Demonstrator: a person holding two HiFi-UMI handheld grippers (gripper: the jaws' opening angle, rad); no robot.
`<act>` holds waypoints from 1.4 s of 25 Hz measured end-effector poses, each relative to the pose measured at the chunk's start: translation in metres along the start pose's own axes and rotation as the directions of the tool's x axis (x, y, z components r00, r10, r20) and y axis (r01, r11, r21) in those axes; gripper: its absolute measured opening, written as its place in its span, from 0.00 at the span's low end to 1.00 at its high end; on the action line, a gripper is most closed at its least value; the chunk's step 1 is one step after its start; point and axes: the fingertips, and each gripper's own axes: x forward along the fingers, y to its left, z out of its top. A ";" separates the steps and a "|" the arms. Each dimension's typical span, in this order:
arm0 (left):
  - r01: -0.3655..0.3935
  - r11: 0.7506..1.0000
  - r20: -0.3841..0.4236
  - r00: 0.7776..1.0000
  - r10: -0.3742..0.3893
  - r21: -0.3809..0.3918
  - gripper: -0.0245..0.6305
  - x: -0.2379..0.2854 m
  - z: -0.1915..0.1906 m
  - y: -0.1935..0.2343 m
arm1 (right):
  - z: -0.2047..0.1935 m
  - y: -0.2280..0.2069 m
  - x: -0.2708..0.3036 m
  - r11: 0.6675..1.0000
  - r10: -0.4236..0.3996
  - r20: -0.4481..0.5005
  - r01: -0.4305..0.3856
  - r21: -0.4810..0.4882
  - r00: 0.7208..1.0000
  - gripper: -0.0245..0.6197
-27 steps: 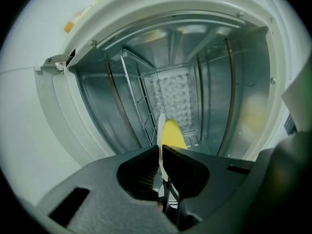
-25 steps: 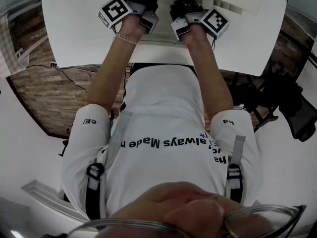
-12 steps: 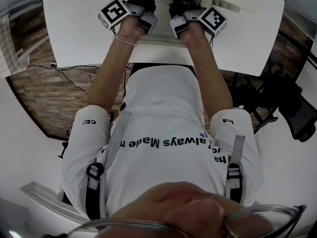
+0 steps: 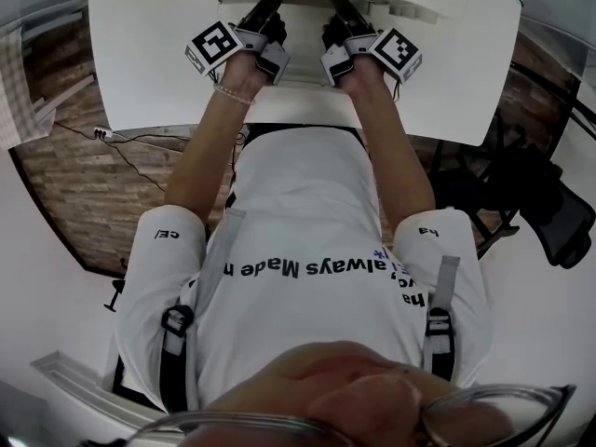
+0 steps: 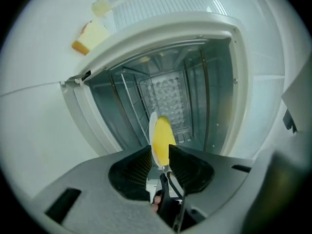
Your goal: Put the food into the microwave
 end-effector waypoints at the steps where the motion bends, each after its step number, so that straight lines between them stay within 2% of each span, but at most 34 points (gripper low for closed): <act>1: -0.001 1.000 -0.002 1.000 0.001 0.014 0.18 -0.004 0.001 -0.003 | -0.001 0.001 -0.002 1.000 -0.008 -0.003 0.008 -0.016 1.000 0.08; 5: 0.028 0.996 -0.010 1.000 -0.027 0.090 0.11 -0.024 -0.012 -0.028 | -0.001 0.015 -0.031 0.993 -0.007 -0.012 0.005 -0.121 1.000 0.08; 7: 0.054 0.984 -0.019 0.998 -0.052 0.167 0.08 -0.033 -0.019 -0.046 | -0.001 0.027 -0.046 0.981 0.007 -0.017 -0.010 -0.192 1.000 0.08; 10: 0.087 0.945 -0.038 0.996 -0.079 0.316 0.07 -0.045 -0.022 -0.071 | 0.001 0.048 -0.060 0.954 0.027 -0.017 -0.031 -0.298 0.999 0.08; 13: 0.122 0.902 -0.054 0.993 -0.109 0.414 0.07 -0.056 -0.027 -0.097 | 0.001 0.073 -0.074 0.913 0.052 -0.025 -0.057 -0.404 0.998 0.08; 17: 0.156 0.833 -0.073 0.988 -0.138 0.531 0.06 -0.074 -0.039 -0.133 | -0.004 0.107 -0.100 0.823 0.081 -0.040 -0.089 -0.561 0.996 0.08; 20: 0.166 0.779 -0.072 0.985 -0.154 0.604 0.06 -0.087 -0.042 -0.156 | -0.008 0.133 -0.115 0.739 0.092 -0.052 -0.104 -0.666 0.994 0.08; 24: 0.174 0.726 -0.066 0.982 -0.174 0.665 0.06 -0.104 -0.046 -0.180 | -0.014 0.163 -0.133 0.618 0.096 -0.062 -0.108 -0.779 0.993 0.08; 30: 0.174 0.616 -0.063 0.978 -0.198 0.768 0.06 -0.126 -0.055 -0.220 | -0.025 0.204 -0.157 0.455 0.108 -0.057 -0.100 -0.885 0.993 0.08; 35: 0.178 0.545 -0.064 0.973 -0.221 0.819 0.06 -0.139 -0.062 -0.249 | -0.035 0.231 -0.175 0.365 0.118 -0.054 -0.094 -0.926 0.992 0.08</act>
